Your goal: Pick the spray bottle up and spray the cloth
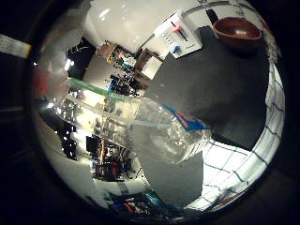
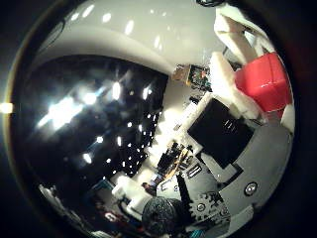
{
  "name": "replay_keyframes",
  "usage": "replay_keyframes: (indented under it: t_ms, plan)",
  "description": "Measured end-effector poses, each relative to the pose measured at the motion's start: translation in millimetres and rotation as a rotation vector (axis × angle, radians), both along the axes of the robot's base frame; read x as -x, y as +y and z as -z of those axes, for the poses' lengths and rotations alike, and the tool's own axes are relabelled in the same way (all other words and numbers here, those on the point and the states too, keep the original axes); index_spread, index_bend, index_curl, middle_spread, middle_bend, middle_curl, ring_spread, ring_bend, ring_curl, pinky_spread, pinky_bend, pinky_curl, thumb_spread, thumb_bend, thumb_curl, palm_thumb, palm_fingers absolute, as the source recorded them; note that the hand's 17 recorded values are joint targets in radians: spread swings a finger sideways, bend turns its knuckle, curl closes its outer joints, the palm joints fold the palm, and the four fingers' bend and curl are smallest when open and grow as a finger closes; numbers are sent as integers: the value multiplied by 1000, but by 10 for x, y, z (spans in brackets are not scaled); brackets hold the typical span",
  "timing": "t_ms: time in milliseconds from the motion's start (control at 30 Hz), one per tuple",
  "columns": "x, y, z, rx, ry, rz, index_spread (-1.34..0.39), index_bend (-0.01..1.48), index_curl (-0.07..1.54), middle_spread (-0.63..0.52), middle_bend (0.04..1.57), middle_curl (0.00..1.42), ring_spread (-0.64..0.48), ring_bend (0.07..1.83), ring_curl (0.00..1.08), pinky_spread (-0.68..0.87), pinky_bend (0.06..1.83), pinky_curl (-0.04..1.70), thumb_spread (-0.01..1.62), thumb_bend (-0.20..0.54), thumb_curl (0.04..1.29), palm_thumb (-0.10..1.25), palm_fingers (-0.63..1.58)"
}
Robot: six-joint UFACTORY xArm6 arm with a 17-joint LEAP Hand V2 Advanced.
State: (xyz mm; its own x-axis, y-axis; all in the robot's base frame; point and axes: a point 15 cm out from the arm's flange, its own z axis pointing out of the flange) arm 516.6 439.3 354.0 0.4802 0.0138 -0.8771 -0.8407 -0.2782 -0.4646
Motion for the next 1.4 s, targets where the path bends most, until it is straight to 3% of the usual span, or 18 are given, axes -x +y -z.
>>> replay_keyframes:
  t_ms: [500,600,700,733,833,967,1200,1400]
  plan:
    - [78,135,369,16,52,-28,-305,933,1013,-178,1209,877,-219,1337,755,-207,1028,1297,982,-23,760,923,1067]
    - [73,121,384,17,54,-29,-327,791,1002,-190,1133,861,-217,1312,717,-244,1013,1201,961,-32,711,874,1010]
    - [49,72,408,27,49,-27,-358,574,984,-213,1027,844,-223,1287,695,-300,1045,1131,914,-37,675,834,749]
    - [59,73,417,30,48,-30,-367,438,953,-231,962,832,-227,1278,678,-340,1046,1091,928,-30,651,828,588]
    - [85,57,467,52,41,-42,-375,295,874,-224,848,798,-218,1190,641,-378,942,1025,997,-31,590,795,277]
    - [149,4,483,81,28,-72,-345,273,725,-145,633,677,-156,953,536,-186,680,916,1038,-29,511,759,8]
    - [227,-71,349,94,0,-103,-290,203,534,-7,388,491,12,588,366,276,438,666,1044,-26,428,731,16]
    - [198,-282,302,158,-53,-108,-275,170,442,36,291,417,85,441,301,385,341,521,1043,-23,397,726,89]
